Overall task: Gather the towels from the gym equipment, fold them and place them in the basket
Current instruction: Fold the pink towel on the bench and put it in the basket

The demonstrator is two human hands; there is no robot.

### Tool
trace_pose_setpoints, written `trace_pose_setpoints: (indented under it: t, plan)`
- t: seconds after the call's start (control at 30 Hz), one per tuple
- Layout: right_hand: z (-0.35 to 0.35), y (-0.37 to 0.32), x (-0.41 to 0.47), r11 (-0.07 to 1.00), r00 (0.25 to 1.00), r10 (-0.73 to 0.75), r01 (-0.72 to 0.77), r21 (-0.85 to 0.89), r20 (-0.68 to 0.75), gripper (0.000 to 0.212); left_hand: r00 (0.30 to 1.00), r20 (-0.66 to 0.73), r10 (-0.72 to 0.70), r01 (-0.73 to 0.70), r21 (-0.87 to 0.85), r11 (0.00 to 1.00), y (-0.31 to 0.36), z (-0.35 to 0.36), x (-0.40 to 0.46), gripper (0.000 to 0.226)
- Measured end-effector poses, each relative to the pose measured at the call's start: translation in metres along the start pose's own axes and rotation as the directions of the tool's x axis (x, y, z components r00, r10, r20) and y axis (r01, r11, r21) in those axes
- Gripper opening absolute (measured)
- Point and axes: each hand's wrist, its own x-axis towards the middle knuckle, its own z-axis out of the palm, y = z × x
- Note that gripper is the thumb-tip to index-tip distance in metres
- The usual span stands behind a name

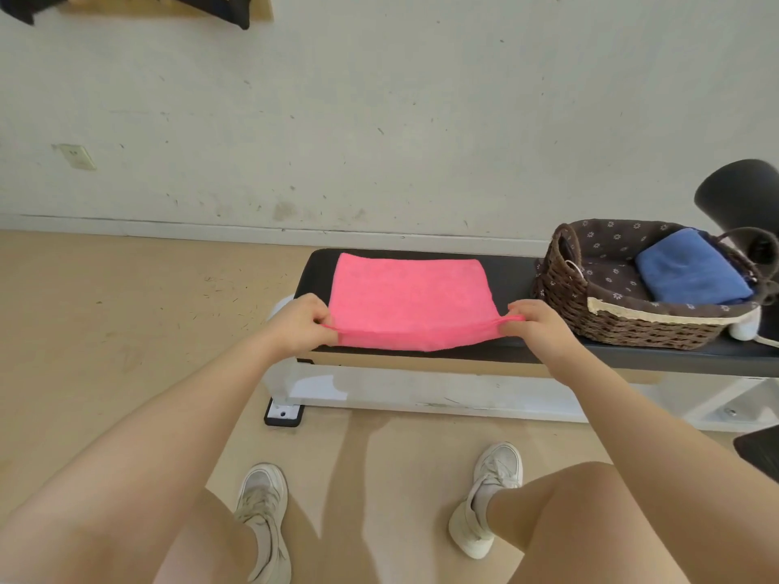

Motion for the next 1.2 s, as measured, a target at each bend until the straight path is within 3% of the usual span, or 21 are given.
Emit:
trace_pose_setpoints:
  t: [0.13, 0.27, 0.33, 0.43, 0.57, 0.8, 0.93, 1.2]
  plan:
    - [-0.002, 0.008, 0.020, 0.992, 0.987, 0.118, -0.122, 0.033, 0.112, 0.018, 0.997, -0.040, -0.070, 0.058, -0.251, 0.966, 0.001, -0.004, 0.013, 0.010]
    - [0.000, 0.005, 0.048, 0.996, 0.996, 0.088, -0.087, -0.007, 0.029, 0.011, 0.995, -0.043, -0.085, 0.061, -0.394, 0.917, -0.004, 0.000, 0.040, 0.017]
    - [0.002, 0.003, 0.068, 0.994, 0.995, 0.102, -0.103, 0.031, 0.015, 0.017, 0.991, -0.063, -0.114, 0.071, -0.470, 0.880, -0.004, 0.003, 0.057, 0.020]
    - [0.007, -0.001, 0.098, 0.988, 0.991, 0.131, -0.131, 0.084, 0.007, 0.023, 0.982, -0.111, -0.155, 0.075, -0.522, 0.850, -0.006, 0.007, 0.082, 0.023]
    - [0.019, -0.002, 0.132, 0.990, 0.989, 0.144, -0.144, 0.000, -0.037, 0.020, 0.969, -0.118, -0.216, 0.116, -0.552, 0.826, -0.009, 0.010, 0.116, 0.022]
    - [0.036, 0.007, 0.178, 0.974, 0.972, 0.217, -0.221, -0.044, -0.089, 0.018, 0.929, -0.271, -0.253, 0.154, -0.339, 0.928, -0.015, 0.017, 0.168, 0.030]
    - [0.039, 0.014, 0.189, 0.964, 0.968, 0.196, -0.219, -0.148, -0.155, 0.023, 0.935, -0.269, -0.229, 0.203, -0.120, 0.972, -0.013, 0.022, 0.184, 0.028]
    - [0.046, 0.023, 0.198, 0.926, 0.956, 0.153, -0.227, -0.303, -0.249, 0.024, 0.930, -0.335, -0.155, 0.230, 0.199, 0.953, -0.005, 0.028, 0.198, 0.032]
